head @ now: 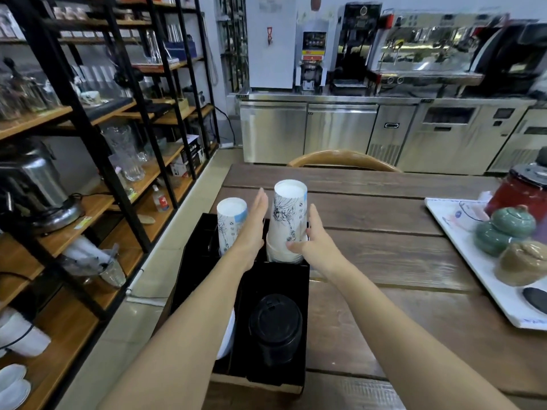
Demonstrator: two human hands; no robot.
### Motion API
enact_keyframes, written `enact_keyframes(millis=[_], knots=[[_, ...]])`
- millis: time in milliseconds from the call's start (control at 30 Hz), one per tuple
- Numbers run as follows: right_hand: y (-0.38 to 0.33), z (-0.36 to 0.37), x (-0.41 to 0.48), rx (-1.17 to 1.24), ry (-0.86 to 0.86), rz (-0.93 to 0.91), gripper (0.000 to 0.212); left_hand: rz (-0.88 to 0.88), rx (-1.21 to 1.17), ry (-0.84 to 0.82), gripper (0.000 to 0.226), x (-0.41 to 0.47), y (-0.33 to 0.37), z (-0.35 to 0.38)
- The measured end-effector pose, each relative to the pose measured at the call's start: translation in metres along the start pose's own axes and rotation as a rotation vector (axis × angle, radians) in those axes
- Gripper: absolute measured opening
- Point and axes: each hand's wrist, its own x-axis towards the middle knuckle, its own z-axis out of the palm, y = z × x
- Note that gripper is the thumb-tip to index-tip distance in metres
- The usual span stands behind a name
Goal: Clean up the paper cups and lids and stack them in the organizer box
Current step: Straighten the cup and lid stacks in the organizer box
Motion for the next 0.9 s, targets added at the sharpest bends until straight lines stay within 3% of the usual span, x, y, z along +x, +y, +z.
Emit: enact_keyframes(millis=[67, 133, 200, 300, 433, 500, 567, 667, 733, 800, 900], knots=[[-0.003, 0.0, 0.001, -0.005, -0.046, -0.027, 0.071, -0.032, -0.008, -0.036, 0.044, 0.0, 0.003, 0.002], [-0.003, 0.0, 0.003, -0.004, -0.051, -0.049, 0.069, -0.004, -0.018, -0.076, 0.026, -0.002, 0.005, 0.007], [0.001, -0.002, 0.009, -0.023, -0.046, -0.041, 0.076, 0.024, -0.024, -0.081, 0.024, -0.003, 0.002, 0.009], [-0.013, 0.0, 0.0, -0.077, -0.055, -0.044, 0.079, 0.086, -0.01, -0.07, 0.041, 0.001, -0.008, 0.007], [-0.047, 0.014, -0.015, -0.182, -0.032, -0.168, 0.058, 0.113, 0.083, -0.066, 0.05, 0.008, -0.019, 0.003], [-0.023, 0.01, -0.003, -0.177, 0.041, -0.177, 0.085, 0.136, 0.122, -0.074, 0.055, 0.011, -0.022, 0.001], [-0.003, 0.006, 0.002, -0.293, 0.252, -0.145, 0.092, 0.217, 0.139, 0.044, 0.045, 0.01, -0.022, -0.001], [0.01, 0.015, -0.006, -0.348, 0.508, -0.363, 0.058, 0.415, 0.194, 0.439, 0.025, 0.004, -0.018, -0.012], [0.016, 0.028, -0.011, -0.423, 0.434, -0.504, 0.046, 0.489, 0.122, 0.584, 0.019, 0.004, -0.02, -0.025], [0.02, 0.037, -0.007, -0.428, 0.253, -0.495, 0.043, 0.443, 0.008, 0.674, 0.016, 0.008, -0.02, -0.039], [0.013, 0.053, 0.001, -0.373, 0.068, -0.373, 0.044, 0.252, -0.12, 0.6, 0.034, 0.02, -0.024, -0.061]])
